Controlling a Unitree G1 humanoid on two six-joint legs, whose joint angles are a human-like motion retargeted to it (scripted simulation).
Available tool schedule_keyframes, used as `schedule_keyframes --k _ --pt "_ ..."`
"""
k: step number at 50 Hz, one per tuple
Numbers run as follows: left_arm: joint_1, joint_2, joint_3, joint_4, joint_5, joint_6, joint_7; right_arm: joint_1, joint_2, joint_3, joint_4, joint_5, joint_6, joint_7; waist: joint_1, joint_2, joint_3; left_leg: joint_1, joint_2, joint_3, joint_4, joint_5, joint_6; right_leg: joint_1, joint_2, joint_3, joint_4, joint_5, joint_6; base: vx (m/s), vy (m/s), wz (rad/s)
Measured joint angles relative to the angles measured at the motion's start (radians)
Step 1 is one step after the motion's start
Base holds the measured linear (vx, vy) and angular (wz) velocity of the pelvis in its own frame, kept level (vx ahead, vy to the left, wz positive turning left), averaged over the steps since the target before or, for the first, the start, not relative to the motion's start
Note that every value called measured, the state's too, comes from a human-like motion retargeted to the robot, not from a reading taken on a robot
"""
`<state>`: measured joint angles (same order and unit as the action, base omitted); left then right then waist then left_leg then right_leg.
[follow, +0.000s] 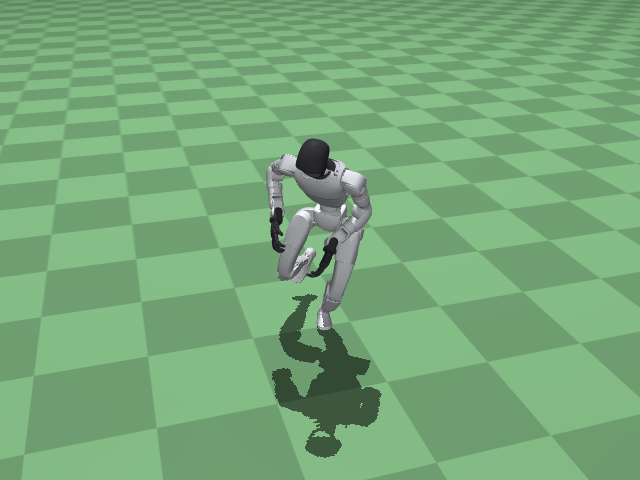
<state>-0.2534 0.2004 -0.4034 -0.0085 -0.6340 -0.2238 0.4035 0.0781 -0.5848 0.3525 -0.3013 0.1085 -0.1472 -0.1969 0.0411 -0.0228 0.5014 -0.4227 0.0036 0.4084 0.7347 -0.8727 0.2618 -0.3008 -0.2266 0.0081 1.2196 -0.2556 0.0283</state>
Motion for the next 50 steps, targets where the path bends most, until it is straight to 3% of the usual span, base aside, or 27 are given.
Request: schedule_keyframes --k 2,3,5,8,10,14,15,17,19,22,25,27,30,32,36,38,40,42,43,45,48,50 --pt "-0.155 0.003 0.004 0.003 0.007 -0.045 0.153 0.049 0.013 -0.037 0.083 -0.131 0.004 -0.096 -0.078 0.032 0.002 0.016 -0.063 -0.107 -0.012 0.0 0.0 -0.107 -0.015 -0.008 0.112 -0.076 -0.018 0.68 0.31 3.59" --pt "-0.236 0.04 0.024 -0.007 0.131 -0.013 0.155 0.103 0.019 -0.088 0.087 -0.147 -0.011 -0.115 -0.122 0.055 -0.006 0.017 -0.078 -0.16 0.006 0.0 0.0 -0.165 -0.015 -0.021 0.15 -0.111 -0.021 0.84 0.24 3.49" --pt "-0.374 0.071 0.067 -0.087 0.173 0.011 -0.004 0.231 0.033 -0.184 0.054 -0.052 -0.051 -0.113 -0.192 0.128 -0.005 0.078 -0.078 -0.273 -0.02 0.011 -0.028 -0.244 0.031 -0.051 0.132 -0.169 -0.019 0.93 0.2 3.07" --pt "-0.542 0.084 0.149 -0.175 0.228 -0.017 0.031 0.383 0.013 -0.275 -0.003 0.055 -0.079 -0.095 -0.301 0.216 -0.005 0.226 -0.047 -0.412 -0.202 0.195 -0.13 -0.334 0.079 -0.125 -0.093 -0.168 -0.005 1.06 0.09 2.58" --pt "-0.62 0.092 0.188 -0.214 0.265 -0.039 0.088 0.437 -0.02 -0.316 -0.015 0.051 -0.08 -0.065 -0.367 0.26 0.001 0.332 -0.007 -0.465 -0.342 0.379 -0.211 -0.334 0.106 -0.19 -0.379 -0.129 0.022 1.15 -0.04 2.18" --pt "-0.631 0.099 0.226 -0.298 0.252 -0.086 0.111 0.46 -0.05 -0.351 0.022 0.031 -0.06 0.042 -0.468 0.261 -0.011 0.479 0.02 -0.496 -0.442 0.681 -0.359 -0.299 0.059 -0.345 -0.879 -0.084 0.116 1.29 -0.2 2.03" --pt "-0.606 0.101 0.236 -0.321 0.245 -0.09 0.09 0.452 -0.049 -0.348 0.039 0.031 -0.055 0.06 -0.485 0.255 -0.011 0.527 0.025 -0.505 -0.468 0.743 -0.385 -0.279 0.042 -0.386 -0.959 -0.077 0.139 1.29 -0.34 1.52" --pt "-0.514 0.089 0.253 -0.36 0.173 -0.094 0.023 0.395 -0.037 -0.305 0.105 0.022 -0.039 0.045 -0.467 0.231 0.01 0.637 0.014 -0.524 -0.492 0.83 -0.342 -0.175 0.052 -0.357 -1.069 0.02 0.136 1.27 -0.41 0.91" --pt "-0.378 0.1 0.233 -0.358 0.171 -0.081 -0.018 0.322 -0.034 -0.266 0.169 0.036 -0.04 -0.003 -0.416 0.211 0.017 0.621 -0.003 -0.505 -0.302 0.792 -0.291 -0.164 0.023 -0.3 -0.878 -0.035 0.088 1.3 -0.44 0.39" --pt "-0.138 0.121 0.159 -0.241 0.186 -0.037 -0.031 0.123 -0.102 -0.207 0.255 0.012 -0.019 -0.105 -0.321 0.245 0.019 0.372 0.026 -0.438 0.235 0.581 -0.19 -0.17 0.01 -0.304 -0.611 -0.233 -0.003 1.19 -0.39 0.23" --pt "0.162 0.176 0.128 -0.111 0.273 0.011 -0.009 -0.112 -0.189 -0.215 0.196 0.001 -0.012 -0.121 -0.203 0.245 0.013 0.067 0.045 -0.368 0.594 0.422 -0.089 -0.135 0.018 -0.323 -0.553 -0.321 -0.01 1.13 -0.34 -0.09" --pt "0.396 0.233 0.185 -0.13 0.224 -0.018 -0.001 -0.224 -0.188 -0.234 0.082 0.04 -0.031 -0.135 -0.095 0.165 -0.001 -0.104 0.028 -0.281 0.638 0.381 -0.057 -0.101 0.004 -0.283 -0.579 -0.31 0.017 1.26 -0.28 -0.69" --pt "0.748 0.327 0.341 -0.229 0.152 -0.058 -0.004 -0.271 -0.164 -0.272 -0.11 0.07 -0.071 -0.162 0.085 0.002 -0.018 -0.262 0.012 -0.109 0.465 0.394 -0.083 -0.029 -0.047 -0.185 -0.647 -0.179 0.074 1.4 -0.13 -0.9" --pt "0.879 0.338 0.414 -0.256 0.151 -0.07 -0.033 -0.277 -0.166 -0.291 -0.193 0.068 -0.092 -0.143 0.159 -0.06 -0.009 -0.29 -0.031 -0.041 0.144 0.458 -0.093 0.1 -0.069 -0.158 -0.858 0.025 0.102 1.4 0.01 -0.38" --pt "1.042 0.327 0.502 -0.307 0.12 -0.049 -0.079 -0.184 -0.106 -0.271 -0.323 0.117 -0.119 -0.086 0.325 -0.088 0.004 -0.204 0.0 0.057 -0.496 0.525 -0.211 0.311 -0.027 -0.001 -1.042 0.343 0.17 1.56 0.11 -0.98" --pt "1.021 0.32 0.498 -0.309 0.147 -0.022 -0.109 -0.13 -0.058 -0.216 -0.354 0.149 -0.122 -0.057 0.38 -0.067 0.012 -0.159 0.044 0.052 -0.634 0.518 -0.262 0.422 0.013 0.064 -1.063 0.406 0.188 1.63 0.21 -0.76" --pt "0.931 0.308 0.472 -0.291 0.182 0.013 -0.153 -0.1 -0.012 -0.143 -0.347 0.174 -0.112 -0.017 0.398 -0.056 0.017 -0.134 0.089 0.038 -0.584 0.558 -0.258 0.482 0.03 0.062 -0.979 0.373 0.158 1.65 0.23 -0.14" --pt "0.788 0.287 0.425 -0.253 0.225 0.04 -0.172 -0.074 0.037 -0.083 -0.298 0.2 -0.086 0.032 0.387 -0.09 0.013 -0.21 0.145 0.026 -0.212 0.435 -0.19 0.413 -0.013 -0.013 -0.685 0.259 0.154 1.63 0.25 0.42" --pt "0.692 0.276 0.384 -0.221 0.236 0.057 -0.177 -0.059 0.065 -0.042 -0.247 0.192 -0.072 0.044 0.362 -0.096 0.017 -0.195 0.136 0.003 -0.126 0.363 -0.159 0.388 -0.034 -0.047 -0.554 0.204 0.102 1.52 0.25 0.84" --pt "0.466 0.261 0.302 -0.165 0.283 0.077 -0.141 -0.01 0.113 0.012 -0.126 0.108 -0.042 0.023 0.305 -0.127 0.019 -0.185 0.124 -0.017 0.069 0.214 -0.12 0.278 -0.082 -0.074 -0.243 0.084 0.053 1.47 0.19 1.02" --pt "0.038 0.247 0.212 -0.144 0.373 0.081 -0.068 0.128 0.118 -0.017 -0.032 -0.057 -0.035 -0.075 0.177 -0.151 0.012 -0.067 0.073 -0.055 0.094 0.105 -0.086 0.081 -0.067 -0.063 0.048 -0.08 0.027 1.46 0.08 1.25" --pt "-0.244 0.231 0.18 -0.152 0.406 0.074 0.003 0.258 0.071 -0.09 -0.07 0.013 -0.074 -0.084 0.055 -0.121 -0.004 0.04 0.063 -0.106 0.03 0.098 -0.089 -0.035 -0.038 -0.116 0.099 -0.156 0.021 1.5 -0.01 1.57"
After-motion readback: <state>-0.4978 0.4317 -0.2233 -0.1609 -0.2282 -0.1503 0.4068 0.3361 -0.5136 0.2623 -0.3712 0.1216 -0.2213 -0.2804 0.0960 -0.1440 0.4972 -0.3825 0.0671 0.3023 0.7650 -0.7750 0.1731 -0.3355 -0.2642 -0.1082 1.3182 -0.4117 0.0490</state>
